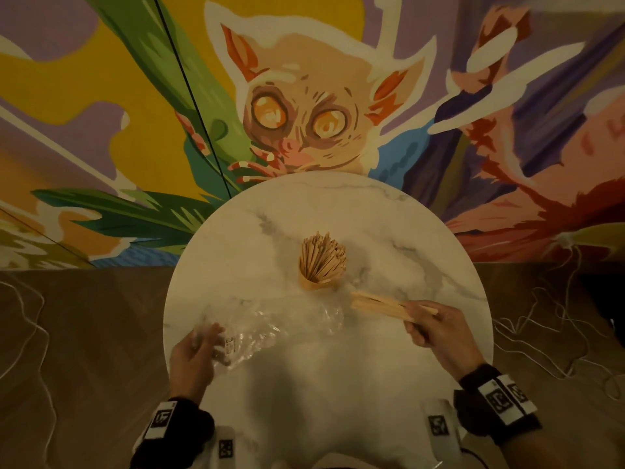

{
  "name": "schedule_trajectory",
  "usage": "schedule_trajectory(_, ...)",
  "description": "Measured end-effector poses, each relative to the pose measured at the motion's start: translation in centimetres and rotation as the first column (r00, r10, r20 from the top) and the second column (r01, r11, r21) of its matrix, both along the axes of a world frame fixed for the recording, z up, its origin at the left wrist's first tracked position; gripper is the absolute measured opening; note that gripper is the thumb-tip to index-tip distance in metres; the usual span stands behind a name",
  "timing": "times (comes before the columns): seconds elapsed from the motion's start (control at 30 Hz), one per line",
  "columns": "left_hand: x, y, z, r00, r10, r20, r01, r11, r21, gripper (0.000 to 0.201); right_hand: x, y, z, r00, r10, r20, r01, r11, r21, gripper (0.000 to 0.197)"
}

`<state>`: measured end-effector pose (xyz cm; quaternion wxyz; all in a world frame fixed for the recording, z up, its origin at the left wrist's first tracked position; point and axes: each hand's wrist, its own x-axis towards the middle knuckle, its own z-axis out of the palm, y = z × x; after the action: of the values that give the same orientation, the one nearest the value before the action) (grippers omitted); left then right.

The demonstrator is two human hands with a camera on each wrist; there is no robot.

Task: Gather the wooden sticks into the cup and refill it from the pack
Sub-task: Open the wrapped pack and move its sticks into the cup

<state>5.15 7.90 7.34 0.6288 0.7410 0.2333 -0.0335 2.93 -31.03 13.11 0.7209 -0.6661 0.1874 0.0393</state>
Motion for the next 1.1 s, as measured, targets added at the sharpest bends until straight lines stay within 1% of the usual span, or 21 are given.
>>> schedule_trajectory(0.1,-0.6,0.4,-1.7,0.981,-0.019,-0.192,-0.007,0.991,-0.134,0.025,-0.8,-1.6,-0.5,1.000,-0.012,-0.022,0.009,0.994,-0.113,0.024)
schedule_trajectory(0.17,-1.1,0.6,-2.8,0.959,0.022,-0.281,-0.081,0.977,-0.199,0.043,-1.8,-2.4,-1.1,0.998,-0.048,-0.047,0.042,0.991,-0.124,0.024)
schedule_trajectory(0.23,-1.3,1.0,-3.4,0.955,0.081,-0.286,-0.103,0.993,-0.061,0.060,-2.9,-2.7,-1.5,0.995,-0.065,-0.070,0.057,0.993,-0.103,0.027)
schedule_trajectory(0.3,-1.6,0.8,-2.9,0.971,0.077,-0.227,-0.040,0.986,0.162,0.064,-3.9,-2.0,-1.7,0.992,-0.067,-0.107,0.062,0.997,-0.052,0.029)
schedule_trajectory(0.33,-1.7,0.3,-2.3,0.987,0.024,-0.157,0.018,0.965,0.261,0.061,-4.2,-1.2,-1.8,0.990,-0.055,-0.130,0.052,0.998,-0.029,0.029)
schedule_trajectory(0.37,-1.9,-0.4,-1.7,0.995,-0.076,-0.064,0.093,0.940,0.328,0.058,-4.5,-0.3,-1.9,0.988,-0.020,-0.150,0.016,1.000,-0.026,0.029)
schedule_trajectory(0.4,-2.1,-1.3,-0.9,0.975,-0.219,0.025,0.197,0.915,0.354,0.056,-4.6,0.8,-2.0,0.986,0.035,-0.165,-0.041,0.998,-0.039,0.030)
schedule_trajectory(0.43,-2.4,-2.5,0.1,0.917,-0.391,0.082,0.337,0.868,0.364,0.058,-4.6,2.1,-2.2,0.980,0.104,-0.172,-0.115,0.992,-0.055,0.034)
schedule_trajectory(0.47,-2.6,-4.0,0.9,0.818,-0.564,0.111,0.489,0.784,0.383,0.064,-4.5,3.4,-2.3,0.969,0.175,-0.174,-0.188,0.980,-0.061,0.036)
schedule_trajectory(0.53,-2.9,-7.5,2.1,0.567,-0.823,0.039,0.695,0.504,0.512,0.080,-3.9,5.9,-2.5,0.943,0.284,-0.174,-0.293,0.955,-0.031,0.037)
schedule_trajectory(0.57,-2.9,-9.0,2.3,0.476,-0.879,-0.021,0.718,0.375,0.587,0.083,-3.3,7.0,-2.4,0.930,0.324,-0.172,-0.329,0.944,-0.002,0.037)
schedule_trajectory(0.6,-2.8,-10.2,2.1,0.437,-0.896,-0.075,0.707,0.291,0.644,0.078,-2.7,7.9,-2.1,0.918,0.358,-0.172,-0.357,0.933,0.034,0.036)
schedule_trajectory(0.63,-2.4,-11.0,1.8,0.455,-0.883,-0.112,0.684,0.266,0.679,0.066,-2.1,8.7,-1.8,0.906,0.386,-0.175,-0.379,0.923,0.071,0.036)
schedule_trajectory(0.7,-1.5,-11.7,1.2,0.564,-0.805,-0.183,0.647,0.294,0.704,0.036,-0.8,9.6,-1.3,0.893,0.412,-0.182,-0.398,0.911,0.110,0.035)
schedule_trajectory(0.73,-1.0,-11.9,0.8,0.595,-0.766,-0.243,0.653,0.285,0.701,0.030,-0.1,9.8,-1.3,0.895,0.403,-0.190,-0.391,0.915,0.100,0.035)
schedule_trajectory(0.77,-0.5,-12.2,0.6,0.601,-0.744,-0.292,0.668,0.266,0.695,0.030,0.6,9.9,-1.3,0.906,0.375,-0.195,-0.369,0.927,0.071,0.034)
schedule_trajectory(0.8,0.0,-12.6,0.2,0.607,-0.732,-0.309,0.679,0.276,0.680,0.030,1.4,10.1,-1.5,0.923,0.335,-0.192,-0.335,0.942,0.032,0.031)
schedule_trajectory(0.87,1.1,-13.4,-0.2,0.649,-0.718,-0.252,0.682,0.402,0.610,0.032,3.3,10.3,-1.9,0.951,0.263,-0.160,-0.274,0.960,-0.051,0.027)
schedule_trajectory(0.93,2.9,-14.0,-0.1,0.709,-0.677,-0.196,0.650,0.521,0.553,0.038,5.7,10.5,-1.8,0.961,0.250,-0.120,-0.264,0.958,-0.115,0.020)
schedule_trajectory(1.0,5.2,-14.5,0.4,0.771,-0.622,-0.136,0.578,0.594,0.559,0.033,8.4,10.4,-1.2,0.953,0.292,-0.086,-0.302,0.940,-0.160,0.013)
schedule_trajectory(1.1,8.6,-15.4,1.1,0.824,-0.566,0.022,0.479,0.716,0.508,0.028,12.6,9.4,-0.2,0.940,0.335,-0.063,-0.339,0.904,-0.260,0.018)
